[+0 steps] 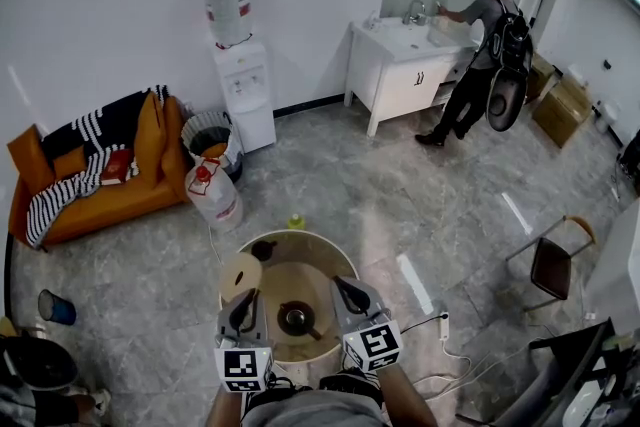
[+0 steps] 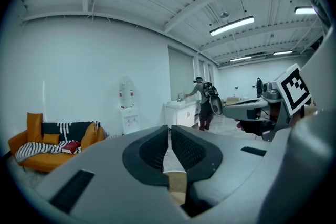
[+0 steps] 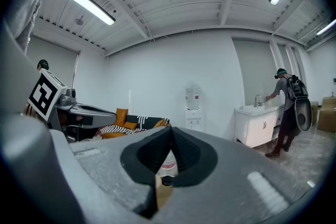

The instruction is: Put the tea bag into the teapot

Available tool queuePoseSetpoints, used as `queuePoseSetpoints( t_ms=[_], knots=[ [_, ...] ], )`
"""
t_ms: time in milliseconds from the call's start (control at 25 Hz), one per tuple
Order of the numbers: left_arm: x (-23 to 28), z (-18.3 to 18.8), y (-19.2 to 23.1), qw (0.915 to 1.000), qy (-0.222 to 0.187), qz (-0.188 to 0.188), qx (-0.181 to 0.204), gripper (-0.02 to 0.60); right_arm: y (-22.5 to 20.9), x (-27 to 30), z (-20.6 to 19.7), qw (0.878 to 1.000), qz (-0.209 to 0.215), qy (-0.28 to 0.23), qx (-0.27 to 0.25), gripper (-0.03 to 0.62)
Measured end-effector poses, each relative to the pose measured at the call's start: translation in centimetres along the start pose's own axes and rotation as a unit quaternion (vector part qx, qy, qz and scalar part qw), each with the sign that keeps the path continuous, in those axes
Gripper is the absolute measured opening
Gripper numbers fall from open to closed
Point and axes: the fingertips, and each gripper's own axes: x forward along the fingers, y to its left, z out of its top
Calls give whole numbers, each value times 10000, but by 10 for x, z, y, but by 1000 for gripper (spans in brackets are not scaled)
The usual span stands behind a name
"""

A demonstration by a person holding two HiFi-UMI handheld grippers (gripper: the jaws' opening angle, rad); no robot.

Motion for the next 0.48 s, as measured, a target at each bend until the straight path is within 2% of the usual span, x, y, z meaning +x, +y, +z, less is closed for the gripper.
queuePoseSetpoints(
  t_ms=[480],
  knots=[
    [3, 2, -7, 10000, -2, -5, -84, 34, -5, -4, -3, 10000, 35, 15, 2, -3]
  ],
)
